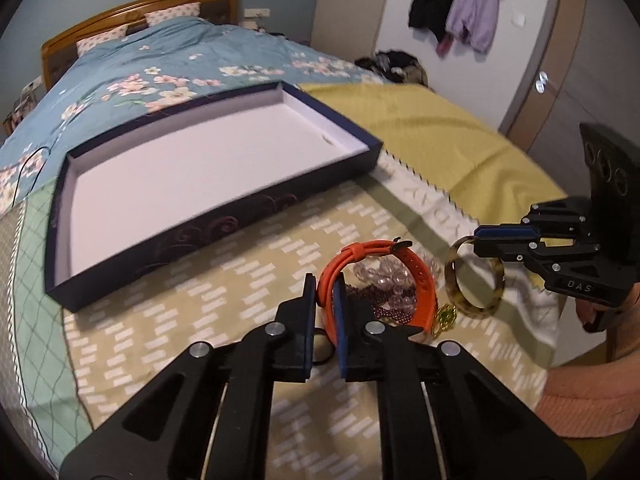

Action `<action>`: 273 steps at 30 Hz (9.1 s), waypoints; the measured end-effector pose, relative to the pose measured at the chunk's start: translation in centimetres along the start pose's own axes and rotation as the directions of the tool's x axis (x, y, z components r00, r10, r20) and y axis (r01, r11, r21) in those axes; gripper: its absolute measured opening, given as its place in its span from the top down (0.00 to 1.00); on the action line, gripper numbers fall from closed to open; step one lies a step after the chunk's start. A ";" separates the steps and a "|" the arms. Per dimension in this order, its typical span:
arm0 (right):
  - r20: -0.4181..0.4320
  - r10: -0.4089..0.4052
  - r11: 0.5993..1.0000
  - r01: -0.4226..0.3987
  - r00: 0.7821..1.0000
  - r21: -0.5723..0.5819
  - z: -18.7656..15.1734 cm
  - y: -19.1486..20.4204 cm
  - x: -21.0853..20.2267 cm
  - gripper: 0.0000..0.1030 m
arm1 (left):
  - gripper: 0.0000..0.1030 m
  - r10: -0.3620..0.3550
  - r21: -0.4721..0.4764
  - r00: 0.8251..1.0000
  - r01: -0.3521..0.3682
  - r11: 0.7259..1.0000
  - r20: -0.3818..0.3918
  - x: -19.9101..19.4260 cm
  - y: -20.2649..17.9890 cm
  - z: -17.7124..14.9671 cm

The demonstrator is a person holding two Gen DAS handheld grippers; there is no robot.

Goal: Organize jewelry
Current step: 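Carry the watch band and bangle into the white box and open both tools, then withdraw both tools from the box back toward the jewelry pile, then grasp the pink hair clip with the left tool while the right tool grasps the clear crystal bracelet, then carry the hair clip and crystal bracelet into the white box and open both tools, then withdraw both tools from the box toward the remaining jewelry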

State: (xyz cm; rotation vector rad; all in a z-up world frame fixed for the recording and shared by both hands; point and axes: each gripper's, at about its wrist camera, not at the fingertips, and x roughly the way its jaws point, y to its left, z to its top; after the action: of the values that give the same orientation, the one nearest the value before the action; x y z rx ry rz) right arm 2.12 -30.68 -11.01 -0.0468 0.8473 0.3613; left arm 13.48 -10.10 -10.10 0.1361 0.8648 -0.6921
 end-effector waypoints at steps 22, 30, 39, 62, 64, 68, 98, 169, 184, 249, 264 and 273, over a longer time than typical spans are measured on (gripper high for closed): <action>0.151 0.039 0.998 -0.030 0.988 -0.059 16.7 -0.9 6.6 0.94 | 0.91 0.252 -0.303 0.963 -0.214 0.929 0.091 -3.1 12.3 8.0; 0.086 0.005 0.998 0.001 0.996 -0.068 20.0 -1.1 11.9 0.94 | 0.90 0.268 -0.331 0.963 -0.245 0.911 0.025 1.4 16.3 11.0; -0.026 -0.033 0.999 0.032 0.999 -0.042 21.3 -2.3 16.6 0.94 | 0.90 0.285 -0.361 0.956 -0.289 0.887 -0.065 5.9 19.4 12.7; 0.120 0.058 0.994 -0.047 0.991 -0.098 17.9 -0.4 7.4 0.59 | 0.50 0.397 -0.326 0.917 -0.363 0.873 0.044 1.4 18.0 11.2; 0.115 0.077 0.988 -0.060 0.990 -0.140 15.9 0.6 6.1 0.57 | 0.48 0.404 -0.283 0.911 -0.365 0.887 0.089 -0.6 16.3 9.8; 0.042 0.140 0.975 -0.130 0.989 -0.179 11.2 2.6 4.9 0.57 | 0.48 0.366 -0.221 0.922 -0.333 0.917 0.130 -3.3 13.4 6.6; -0.044 0.138 0.990 -0.140 0.989 -0.031 2.9 2.8 4.3 0.68 | 0.48 0.091 -0.039 0.992 -0.088 0.995 0.088 -4.3 2.4 -4.5; 0.033 0.030 1.000 -0.030 0.999 0.002 3.7 0.8 3.8 0.94 | 0.86 0.154 -0.148 0.988 -0.148 0.978 0.029 -2.3 5.7 -3.8; 0.149 0.104 0.995 -0.105 0.983 -0.001 7.3 1.6 1.0 0.94 | 0.86 0.162 -0.134 0.977 -0.144 0.980 0.136 -5.4 5.3 -2.2; 0.040 0.097 0.989 -0.101 0.994 0.103 18.0 -2.2 14.8 0.93 | 0.86 0.246 -0.136 0.969 -0.245 0.960 -0.011 4.4 13.0 8.0; 0.133 0.116 0.992 -0.122 0.984 0.033 15.8 -1.0 8.6 0.67 | 0.66 0.280 -0.161 0.959 -0.270 0.949 0.038 2.7 12.5 8.0; 0.046 0.161 0.986 -0.159 0.986 -0.051 9.8 0.9 5.9 0.67 | 0.64 0.290 -0.128 0.946 -0.273 0.953 0.144 -3.5 9.7 4.5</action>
State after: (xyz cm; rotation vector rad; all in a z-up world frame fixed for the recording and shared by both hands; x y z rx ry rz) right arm 12.50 -26.28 -8.79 -0.0134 0.7948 0.5313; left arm 20.76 -2.55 -6.06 0.1044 0.7072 -0.3813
